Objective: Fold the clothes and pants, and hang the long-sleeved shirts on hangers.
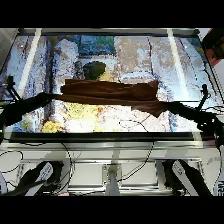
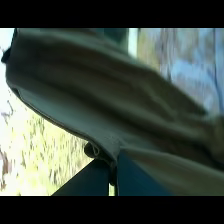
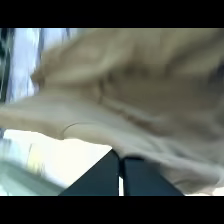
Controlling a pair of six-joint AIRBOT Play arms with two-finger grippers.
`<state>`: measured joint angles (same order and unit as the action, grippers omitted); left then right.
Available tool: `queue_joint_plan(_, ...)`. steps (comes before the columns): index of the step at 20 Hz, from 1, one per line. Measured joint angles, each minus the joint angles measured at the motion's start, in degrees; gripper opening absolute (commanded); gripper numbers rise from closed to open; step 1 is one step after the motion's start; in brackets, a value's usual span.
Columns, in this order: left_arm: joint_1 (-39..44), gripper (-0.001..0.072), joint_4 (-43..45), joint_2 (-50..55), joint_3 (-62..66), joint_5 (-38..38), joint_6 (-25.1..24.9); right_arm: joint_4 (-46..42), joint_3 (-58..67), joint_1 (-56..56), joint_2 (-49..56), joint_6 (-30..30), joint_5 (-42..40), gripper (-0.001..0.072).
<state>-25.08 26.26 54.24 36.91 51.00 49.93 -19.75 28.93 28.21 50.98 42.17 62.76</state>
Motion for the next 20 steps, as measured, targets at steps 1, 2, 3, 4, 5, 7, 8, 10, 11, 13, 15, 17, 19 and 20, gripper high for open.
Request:
queue_joint_plan(1,0.5,0.0012,-1.9,-0.1,0.1,-2.6,-1.0,1.3,0.0,-2.5,-0.1,0.0,-4.1,0.0014)
queue_joint_plan(2,1.4,0.0012,-3.8,0.0,0.2,-5.6,-2.2,2.3,0.0,-5.2,-0.1,0.1,-9.0,0.0013)
queue_joint_plan(3,2.7,0.0012,-5.3,0.3,0.2,-8.9,-3.2,3.0,0.1,-8.2,0.1,0.7,-14.4,0.0014)
queue_joint_plan(4,4.3,0.0012,-6.3,0.8,0.3,-12.3,-4.1,3.6,0.1,-11.1,0.4,1.6,-19.4,0.0013)
queue_joint_plan(5,6.4,0.0012,-7.3,1.6,0.3,-16.0,-5.0,4.3,0.1,-14.1,1.0,2.4,-24.8,0.0013)
queue_joint_plan(7,10.9,0.0012,-8.6,4.0,0.4,-24.0,-6.0,5.1,0.5,-19.3,3.0,3.7,-34.1,0.0013)
queue_joint_plan(8,13.0,0.0012,-9.2,5.4,0.7,-28.0,-6.4,5.6,1.2,-21.5,4.5,4.1,-37.8,0.0013)
queue_joint_plan(10,16.7,0.0012,-9.7,9.0,2.0,-34.9,-6.7,5.9,3.6,-24.5,8.6,4.6,-43.1,0.0013)
queue_joint_plan(11,17.9,0.0012,-9.9,10.9,3.0,-37.2,-6.9,6.0,5.1,-25.4,10.9,4.9,-44.7,0.0013)
queue_joint_plan(13,19.5,0.0012,-10.1,15.3,5.7,-40.4,-7.1,6.1,8.7,-26.5,16.2,5.0,-47.1,0.0013)
queue_joint_plan(15,20.3,0.0012,-10.2,19.8,8.4,-42.2,-7.1,6.2,12.3,-27.2,21.4,5.2,-48.5,0.0013)
queue_joint_plan(17,20.9,0.0013,-10.3,23.9,10.8,-43.4,-7.2,6.2,15.5,-27.5,26.0,5.2,-49.5,0.0014)
queue_joint_plan(19,21.5,0.0013,-10.4,27.2,12.7,-44.0,-7.1,6.2,17.7,-27.7,29.4,5.4,-50.5,0.0015)
queue_joint_plan(20,21.9,0.0018,-10.5,28.3,13.4,-44.2,-6.9,6.2,18.5,-27.7,30.6,5.5,-50.8,0.0017)
